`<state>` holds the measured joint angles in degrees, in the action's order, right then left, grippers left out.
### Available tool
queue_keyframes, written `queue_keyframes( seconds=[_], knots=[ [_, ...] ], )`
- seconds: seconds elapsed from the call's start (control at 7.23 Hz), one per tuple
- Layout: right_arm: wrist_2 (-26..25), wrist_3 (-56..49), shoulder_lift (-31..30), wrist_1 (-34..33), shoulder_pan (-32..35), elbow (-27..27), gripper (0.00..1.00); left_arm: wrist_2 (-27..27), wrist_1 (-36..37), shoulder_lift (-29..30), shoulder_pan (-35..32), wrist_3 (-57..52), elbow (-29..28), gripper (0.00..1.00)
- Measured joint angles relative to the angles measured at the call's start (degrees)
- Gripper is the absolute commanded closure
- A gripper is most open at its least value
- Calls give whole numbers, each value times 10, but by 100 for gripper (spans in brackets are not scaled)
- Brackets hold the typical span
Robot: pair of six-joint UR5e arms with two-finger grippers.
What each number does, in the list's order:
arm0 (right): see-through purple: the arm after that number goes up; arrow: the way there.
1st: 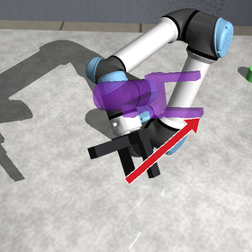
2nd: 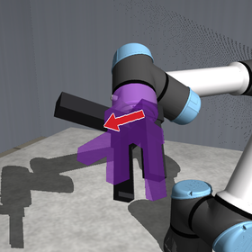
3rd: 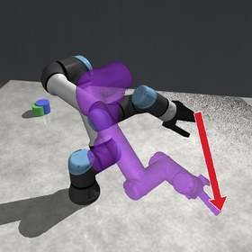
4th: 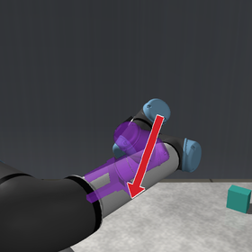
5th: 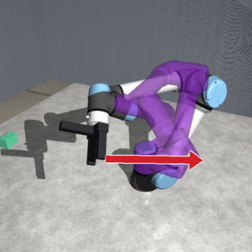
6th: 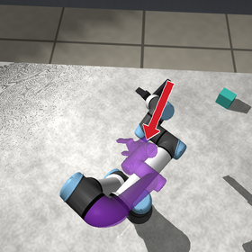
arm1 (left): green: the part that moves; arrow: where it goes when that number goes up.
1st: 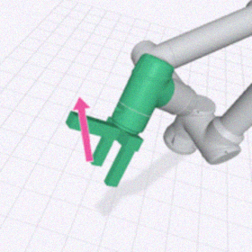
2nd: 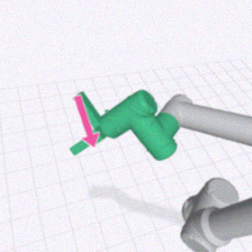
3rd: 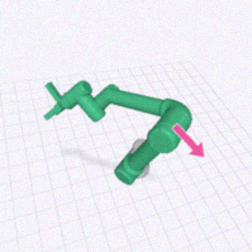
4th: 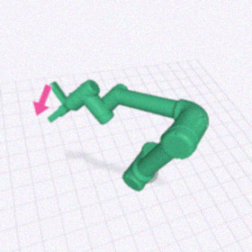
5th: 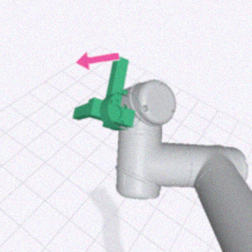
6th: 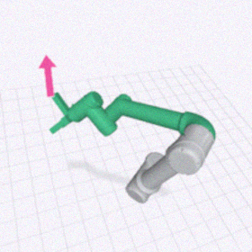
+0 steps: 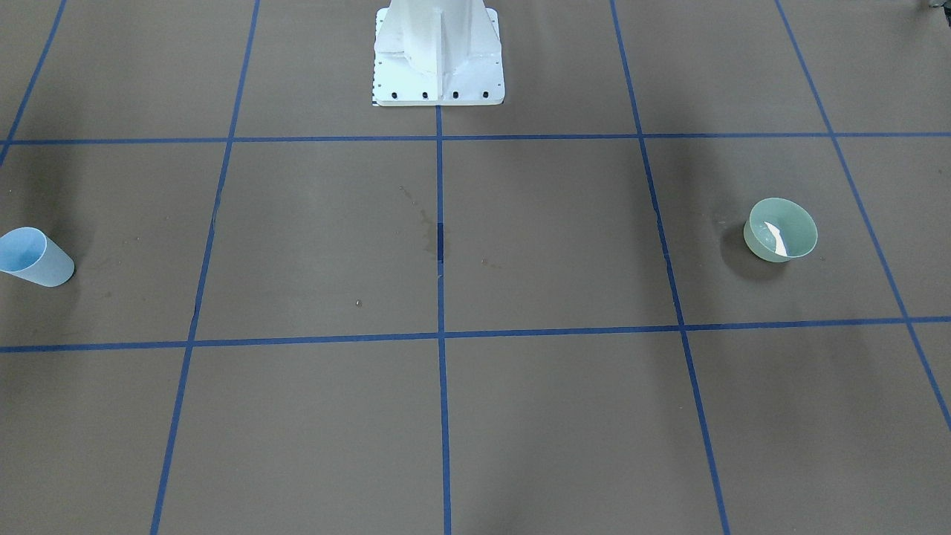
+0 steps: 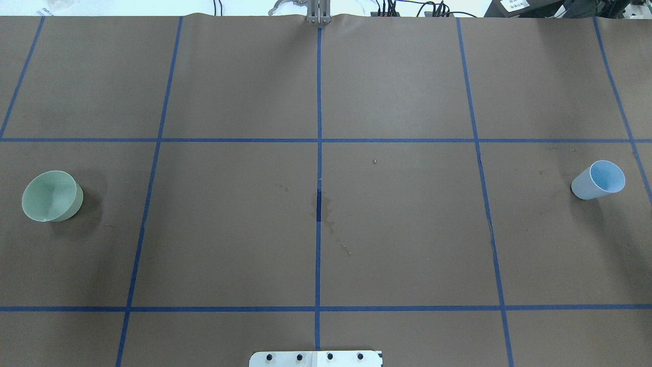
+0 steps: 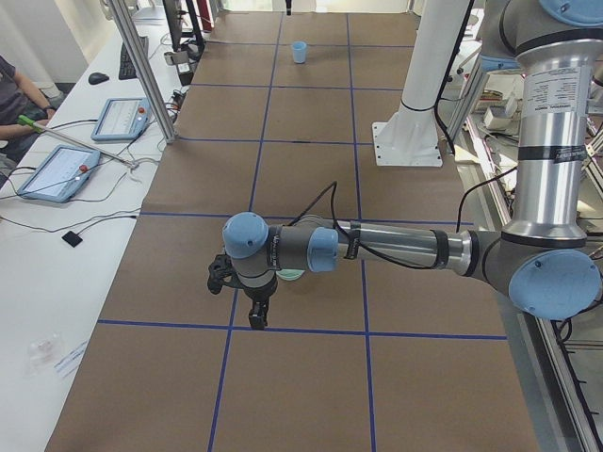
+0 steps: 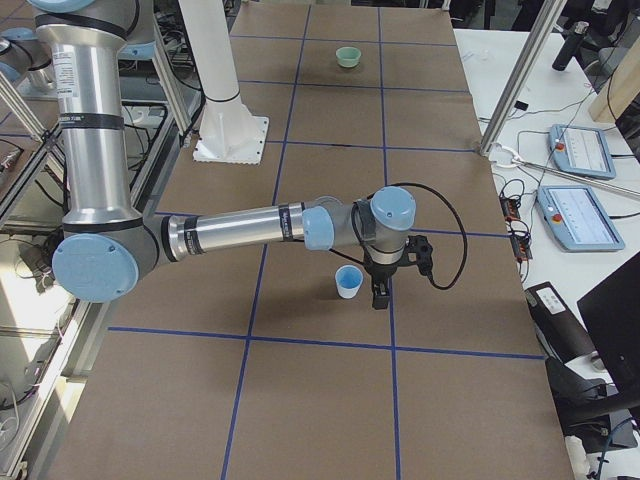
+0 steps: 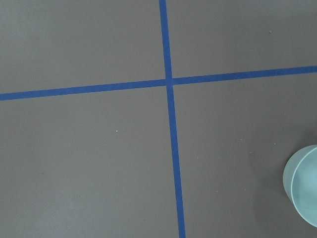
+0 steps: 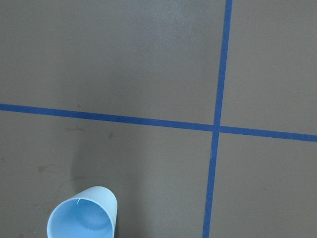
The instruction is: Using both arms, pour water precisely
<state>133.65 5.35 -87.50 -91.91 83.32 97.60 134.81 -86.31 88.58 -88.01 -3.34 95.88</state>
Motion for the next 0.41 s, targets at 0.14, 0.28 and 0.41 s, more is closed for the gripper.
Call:
queue_keyframes(
  seconds=[0.14,0.28,0.41],
  knots=[
    [2,0,-1,0,0,0,0,0,0,-1,0,0,0,0],
    [3,0,-1,0,0,0,0,0,0,-1,-1,0,0,0],
    [3,-1,-1,1,1,0,0,0,0,-2,-2,0,0,0]
  ],
)
